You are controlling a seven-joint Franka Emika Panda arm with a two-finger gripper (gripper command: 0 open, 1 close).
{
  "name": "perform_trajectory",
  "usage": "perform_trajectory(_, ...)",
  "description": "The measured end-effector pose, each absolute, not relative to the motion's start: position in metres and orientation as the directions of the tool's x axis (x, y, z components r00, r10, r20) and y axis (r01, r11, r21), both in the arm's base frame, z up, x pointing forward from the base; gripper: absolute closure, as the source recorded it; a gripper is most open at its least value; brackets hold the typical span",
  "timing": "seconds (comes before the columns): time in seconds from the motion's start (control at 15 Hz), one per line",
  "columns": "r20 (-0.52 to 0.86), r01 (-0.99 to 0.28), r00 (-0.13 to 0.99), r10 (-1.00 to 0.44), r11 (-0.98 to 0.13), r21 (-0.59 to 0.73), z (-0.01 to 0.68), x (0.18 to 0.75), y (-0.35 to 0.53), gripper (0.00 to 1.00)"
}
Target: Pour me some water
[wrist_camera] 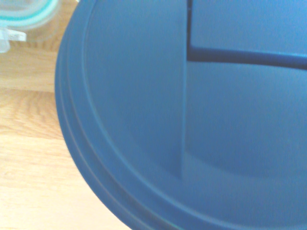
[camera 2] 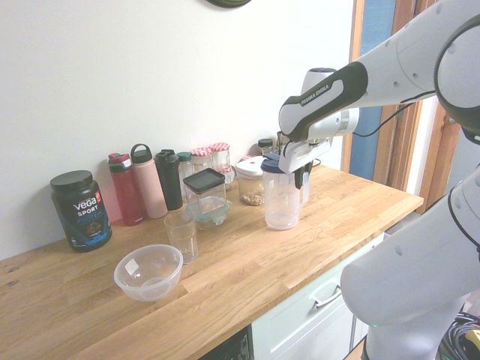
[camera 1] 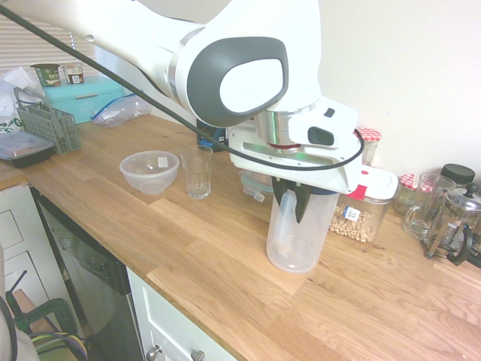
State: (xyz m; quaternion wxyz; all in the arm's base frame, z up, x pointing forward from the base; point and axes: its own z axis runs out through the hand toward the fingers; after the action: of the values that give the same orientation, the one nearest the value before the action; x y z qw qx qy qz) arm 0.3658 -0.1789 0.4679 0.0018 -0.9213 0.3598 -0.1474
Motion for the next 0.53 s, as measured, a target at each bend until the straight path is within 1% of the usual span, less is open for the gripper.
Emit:
perform_trajectory(0.33,0.244,-0.657,0.718,-0.652,-0.751,-0.075,0.459,0.367,-0.178,0.00)
perform_trajectory(0.53,0.182,-0.664,0.731,-0.658,-0.747,-0.034,0.451,0.360,-0.180,0.00)
